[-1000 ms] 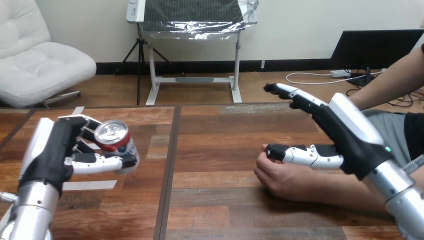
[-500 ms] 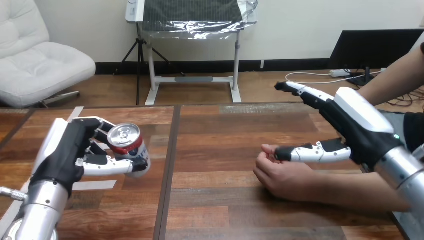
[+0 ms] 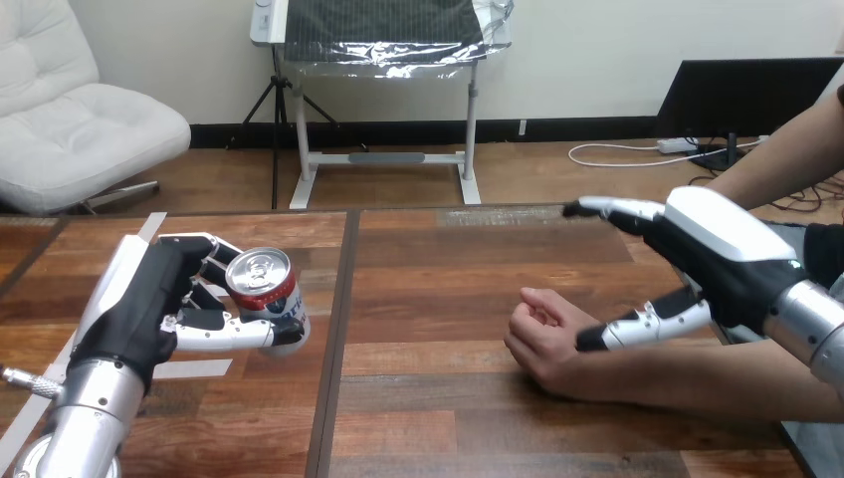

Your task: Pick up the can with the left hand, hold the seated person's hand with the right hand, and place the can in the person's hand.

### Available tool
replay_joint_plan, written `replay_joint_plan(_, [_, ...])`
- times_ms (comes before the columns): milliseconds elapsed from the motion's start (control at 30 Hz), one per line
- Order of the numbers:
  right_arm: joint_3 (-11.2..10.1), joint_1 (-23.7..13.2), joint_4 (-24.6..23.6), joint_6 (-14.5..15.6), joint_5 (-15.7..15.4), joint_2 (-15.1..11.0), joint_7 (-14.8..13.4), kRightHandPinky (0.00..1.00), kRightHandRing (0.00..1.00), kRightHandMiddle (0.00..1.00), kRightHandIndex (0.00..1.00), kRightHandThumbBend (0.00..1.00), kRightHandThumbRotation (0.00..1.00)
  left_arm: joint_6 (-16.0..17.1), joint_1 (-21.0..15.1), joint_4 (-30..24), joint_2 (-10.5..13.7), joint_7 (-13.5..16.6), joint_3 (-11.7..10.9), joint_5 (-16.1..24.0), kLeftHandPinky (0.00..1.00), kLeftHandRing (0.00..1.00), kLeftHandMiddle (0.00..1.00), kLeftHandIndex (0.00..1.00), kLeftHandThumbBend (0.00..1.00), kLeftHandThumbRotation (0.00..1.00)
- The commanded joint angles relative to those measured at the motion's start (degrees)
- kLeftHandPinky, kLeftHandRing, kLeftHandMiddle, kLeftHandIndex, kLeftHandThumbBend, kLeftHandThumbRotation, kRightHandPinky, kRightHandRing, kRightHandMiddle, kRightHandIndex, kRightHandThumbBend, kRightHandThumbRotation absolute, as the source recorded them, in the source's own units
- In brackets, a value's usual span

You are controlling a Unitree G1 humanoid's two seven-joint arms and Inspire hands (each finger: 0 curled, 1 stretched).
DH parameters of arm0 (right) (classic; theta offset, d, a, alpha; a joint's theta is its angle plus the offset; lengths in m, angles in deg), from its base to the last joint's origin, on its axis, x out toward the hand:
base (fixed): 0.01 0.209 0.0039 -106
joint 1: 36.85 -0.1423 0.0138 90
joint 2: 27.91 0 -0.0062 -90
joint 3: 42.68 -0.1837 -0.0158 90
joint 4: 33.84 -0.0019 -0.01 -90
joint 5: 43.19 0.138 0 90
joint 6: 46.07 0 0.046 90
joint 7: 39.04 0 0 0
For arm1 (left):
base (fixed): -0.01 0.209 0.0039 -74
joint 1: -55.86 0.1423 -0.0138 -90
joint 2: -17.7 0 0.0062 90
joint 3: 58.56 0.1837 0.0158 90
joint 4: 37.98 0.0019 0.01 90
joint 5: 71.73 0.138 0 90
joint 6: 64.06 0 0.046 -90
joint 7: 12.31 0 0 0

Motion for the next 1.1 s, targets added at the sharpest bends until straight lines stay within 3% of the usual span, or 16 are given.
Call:
replay_joint_plan(0, [1.7, -4.9, 3.0, -1.2, -1.3, -1.5, -0.6, 0.86, 0.88, 0.88, 0.88, 1.00, 0.45, 2.5, -4.6, -3.3, 0.4, 0.0, 0.0, -0.2, 0.24, 0.29, 0.35, 0.42, 0.69, 0.00])
replay_joint_plan(367, [3.4, -6.5, 7.0, -2.0, -2.9, -2.7, -1.3, 0.85, 0.87, 0.87, 0.87, 1.00, 0.45, 2.2, -4.5, -3.6, 0.2, -0.9, -0.2, -0.4, 0.24, 0.29, 0.35, 0.42, 0.68, 0.00])
replay_joint_plan(1067, [5.4, -8.5, 12.3, -1.8, -3.6, -4.9, 0.6, 0.86, 0.87, 0.88, 0.87, 1.00, 0.42, 3.4, -3.9, -3.1, 0.2, -0.6, -0.2, -0.1, 0.24, 0.29, 0.35, 0.42, 0.68, 0.00])
